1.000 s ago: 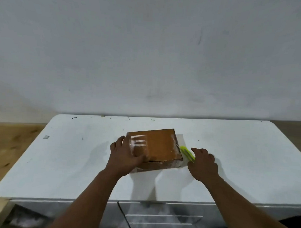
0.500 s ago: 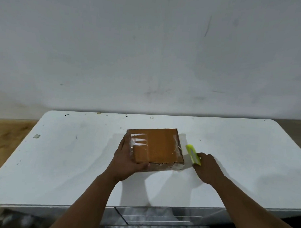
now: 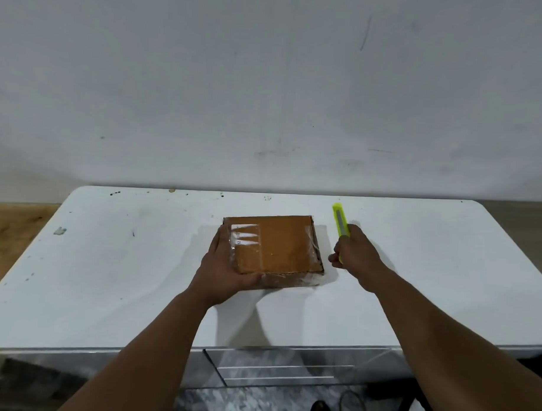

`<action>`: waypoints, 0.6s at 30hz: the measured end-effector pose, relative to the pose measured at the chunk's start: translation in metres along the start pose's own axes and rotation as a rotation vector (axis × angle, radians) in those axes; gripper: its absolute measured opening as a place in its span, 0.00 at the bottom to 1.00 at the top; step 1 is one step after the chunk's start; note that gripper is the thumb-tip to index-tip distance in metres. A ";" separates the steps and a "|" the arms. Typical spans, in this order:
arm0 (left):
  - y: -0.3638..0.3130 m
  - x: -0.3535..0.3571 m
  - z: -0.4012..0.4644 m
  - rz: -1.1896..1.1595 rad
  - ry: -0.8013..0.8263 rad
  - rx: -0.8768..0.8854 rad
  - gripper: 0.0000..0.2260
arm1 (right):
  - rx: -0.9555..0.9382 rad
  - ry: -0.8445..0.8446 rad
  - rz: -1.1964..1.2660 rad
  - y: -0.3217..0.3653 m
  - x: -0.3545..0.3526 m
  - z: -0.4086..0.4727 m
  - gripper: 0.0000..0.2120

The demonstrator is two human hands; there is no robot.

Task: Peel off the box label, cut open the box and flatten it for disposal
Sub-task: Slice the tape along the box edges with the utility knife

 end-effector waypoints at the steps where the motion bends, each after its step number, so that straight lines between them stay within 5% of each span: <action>1: 0.000 0.000 0.000 0.001 0.006 -0.001 0.66 | -0.008 0.010 -0.015 0.002 0.001 -0.001 0.11; 7: -0.001 0.000 0.000 -0.004 0.022 0.018 0.66 | -0.147 -0.059 -0.247 -0.006 0.001 -0.004 0.06; 18: 0.003 0.003 0.003 -0.014 0.012 0.015 0.65 | -0.212 -0.315 -0.367 -0.001 -0.011 -0.025 0.14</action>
Point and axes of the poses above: each hand's wrist, its own z-axis towards the middle knuckle, its own x-axis out of the palm, y = z × x, the point moved 3 cm from there along z, towards the middle knuckle, and after that the axes turned 6 degrees about z, right-handed, at the moved point
